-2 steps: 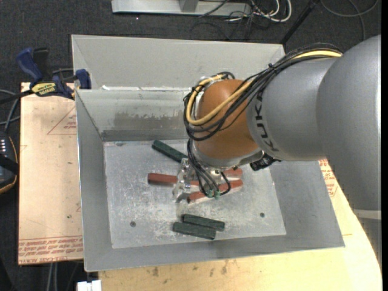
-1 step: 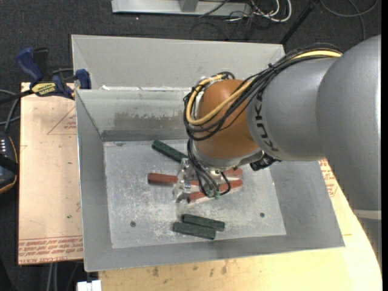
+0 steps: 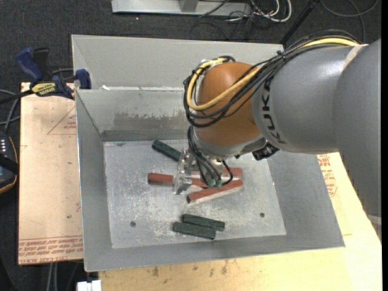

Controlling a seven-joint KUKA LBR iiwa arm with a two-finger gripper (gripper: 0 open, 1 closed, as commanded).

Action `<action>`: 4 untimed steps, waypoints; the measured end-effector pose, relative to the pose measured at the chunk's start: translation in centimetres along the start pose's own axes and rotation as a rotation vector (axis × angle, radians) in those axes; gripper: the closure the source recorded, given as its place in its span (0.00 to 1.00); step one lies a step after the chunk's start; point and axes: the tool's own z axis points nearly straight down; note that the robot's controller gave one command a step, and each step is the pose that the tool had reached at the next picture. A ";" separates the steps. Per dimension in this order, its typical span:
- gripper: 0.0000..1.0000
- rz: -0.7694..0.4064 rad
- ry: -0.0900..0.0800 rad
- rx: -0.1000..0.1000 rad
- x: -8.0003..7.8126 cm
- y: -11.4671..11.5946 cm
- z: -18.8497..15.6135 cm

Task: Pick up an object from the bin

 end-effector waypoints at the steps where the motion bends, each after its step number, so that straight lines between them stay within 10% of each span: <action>1: 0.00 -0.048 -0.009 -0.003 -0.2 0.4 -4.8; 2: 0.00 -0.048 -0.009 -0.003 -0.2 0.4 -4.8; 3: 1.00 0.082 -0.010 -0.006 -0.8 1.1 8.4; 4: 1.00 0.083 -0.010 -0.006 -0.8 1.1 8.4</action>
Offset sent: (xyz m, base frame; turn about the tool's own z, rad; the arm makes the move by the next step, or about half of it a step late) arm 0.0000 0.0000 0.0000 0.0000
